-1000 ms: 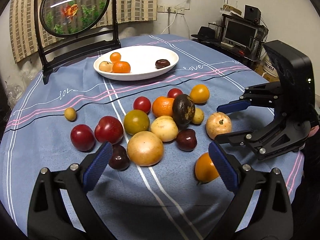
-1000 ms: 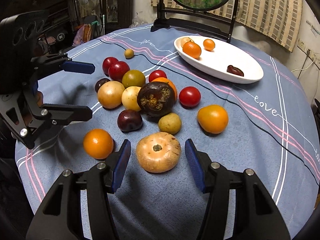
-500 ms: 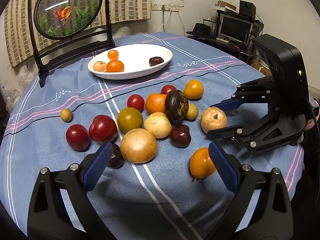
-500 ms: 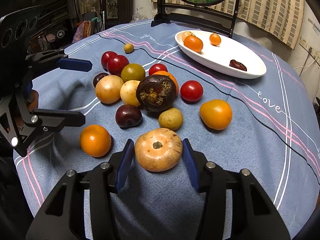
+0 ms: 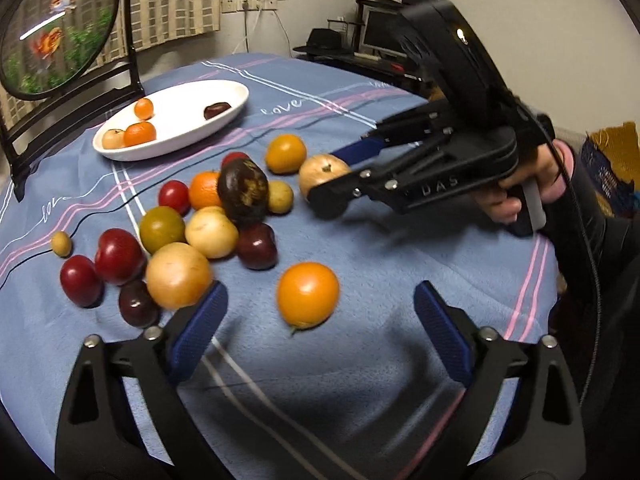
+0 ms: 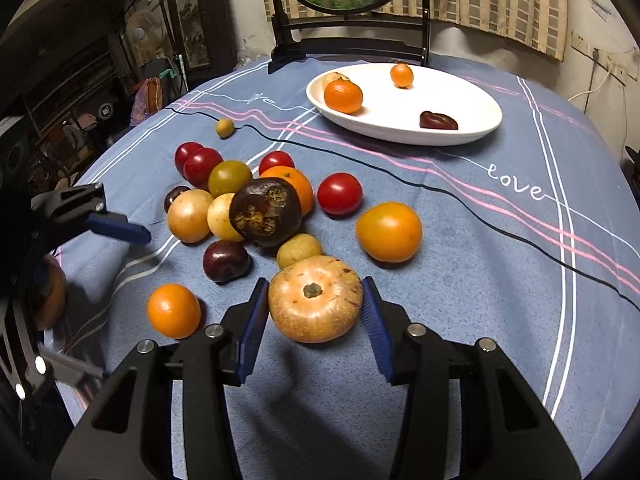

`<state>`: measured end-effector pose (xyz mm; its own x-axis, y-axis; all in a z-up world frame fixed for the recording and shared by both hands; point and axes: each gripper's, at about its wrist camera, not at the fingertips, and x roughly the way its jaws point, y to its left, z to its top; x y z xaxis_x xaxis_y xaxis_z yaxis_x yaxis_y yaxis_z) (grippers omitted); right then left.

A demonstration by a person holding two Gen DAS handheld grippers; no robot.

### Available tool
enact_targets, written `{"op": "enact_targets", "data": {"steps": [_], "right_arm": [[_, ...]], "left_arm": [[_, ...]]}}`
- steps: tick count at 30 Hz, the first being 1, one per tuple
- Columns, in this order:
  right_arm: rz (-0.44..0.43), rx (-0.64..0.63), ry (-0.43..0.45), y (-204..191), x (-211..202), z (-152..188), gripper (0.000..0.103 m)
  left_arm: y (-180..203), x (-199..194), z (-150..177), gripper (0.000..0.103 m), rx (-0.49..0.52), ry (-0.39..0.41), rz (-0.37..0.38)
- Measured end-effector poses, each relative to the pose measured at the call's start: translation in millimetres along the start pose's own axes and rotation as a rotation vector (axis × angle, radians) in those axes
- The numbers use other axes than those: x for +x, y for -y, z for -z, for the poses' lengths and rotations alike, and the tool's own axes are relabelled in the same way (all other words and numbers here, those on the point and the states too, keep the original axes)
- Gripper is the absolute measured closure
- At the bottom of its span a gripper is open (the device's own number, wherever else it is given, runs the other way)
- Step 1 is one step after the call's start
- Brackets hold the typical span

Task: Organize fruits
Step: 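Grasp a tan round fruit with the right gripper while the left gripper grasps an orange, then carry both fruits onto the white plate and open both grippers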

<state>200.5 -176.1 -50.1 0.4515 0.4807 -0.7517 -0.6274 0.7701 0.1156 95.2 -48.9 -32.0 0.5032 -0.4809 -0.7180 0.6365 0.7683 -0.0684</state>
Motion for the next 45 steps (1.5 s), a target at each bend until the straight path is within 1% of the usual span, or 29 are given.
{"op": "enact_targets", "data": {"steps": [1,3,4,5,6,10,13,14,15,22,26,28,29,35,37,40,43,45], "right_arm": [[0.001,-0.005,-0.002,-1.2,0.4,0.1,0.056],[-0.002,-0.013,-0.002,-2.8,0.8,-0.1,0.056],[-0.003,-0.018,-0.001,-3.8,0.5,-0.1,0.056],[-0.003,-0.02,0.001,-3.6,0.1,-0.2,0.056],[-0.002,-0.02,0.003,-3.7,-0.5,-0.3,0.056],[0.0,-0.019,0.022,-3.3,-4.9,-0.7,0.056],[0.004,-0.021,0.034,-3.3,-8.0,-0.8,0.056],[0.006,-0.025,0.034,-3.7,-8.3,-0.5,0.056],[0.011,-0.028,0.032,-4.1,-7.7,-0.3,0.056],[0.054,-0.023,-0.004,-0.8,3.7,0.3,0.056],[0.071,-0.041,-0.009,-2.6,7.1,0.6,0.055],[0.088,-0.053,-0.024,-3.9,12.1,1.5,0.055],[0.085,-0.048,-0.035,-2.8,14.5,1.5,0.055],[0.055,-0.02,-0.024,2.9,11.4,1.8,0.056],[0.024,0.002,-0.01,6.1,7.3,0.8,0.056],[0.004,0.026,0.029,9.4,0.1,-1.6,0.056],[-0.01,0.088,0.101,22.5,-10.6,-6.3,0.056],[-0.029,0.134,0.135,30.9,-14.3,-10.2,0.056]], "left_arm": [[-0.2,3.6,0.0,0.019,-0.004,-0.012,0.002],[-2.9,8.6,0.7,0.037,-0.016,-0.034,0.003],[-4.0,11.9,0.9,0.042,-0.025,-0.048,0.007],[-5.7,14.9,0.7,0.049,-0.035,-0.06,0.013],[-6.6,16.6,0.7,0.051,-0.041,-0.064,0.013],[-8.6,20.1,-0.5,0.051,-0.06,-0.073,0.004],[-9.5,25.3,-1.3,0.055,-0.07,-0.095,0.007],[-9.6,27.3,-1.4,0.058,-0.073,-0.104,0.01],[-10.2,29.5,-1.3,0.059,-0.079,-0.115,0.013],[-7.9,31.1,-3.6,0.059,-0.087,-0.115,0.003],[-9.8,30.4,-3.8,0.065,-0.097,-0.114,0.002],[-10.8,30.5,-4.1,0.066,-0.102,-0.114,0.002],[-11.0,30.7,-4.2,0.066,-0.1,-0.114,0.0],[-11.5,28.9,-3.8,0.066,-0.103,-0.109,0.003],[-10.8,26.9,-3.9,0.066,-0.105,-0.099,0.009],[-12.4,21.1,-6.0,0.066,-0.119,-0.068,0.021],[-21.4,11.9,-13.4,0.066,-0.155,-0.032,0.044],[-32.7,3.9,-26.1,0.066,-0.181,-0.004,0.049]]}}
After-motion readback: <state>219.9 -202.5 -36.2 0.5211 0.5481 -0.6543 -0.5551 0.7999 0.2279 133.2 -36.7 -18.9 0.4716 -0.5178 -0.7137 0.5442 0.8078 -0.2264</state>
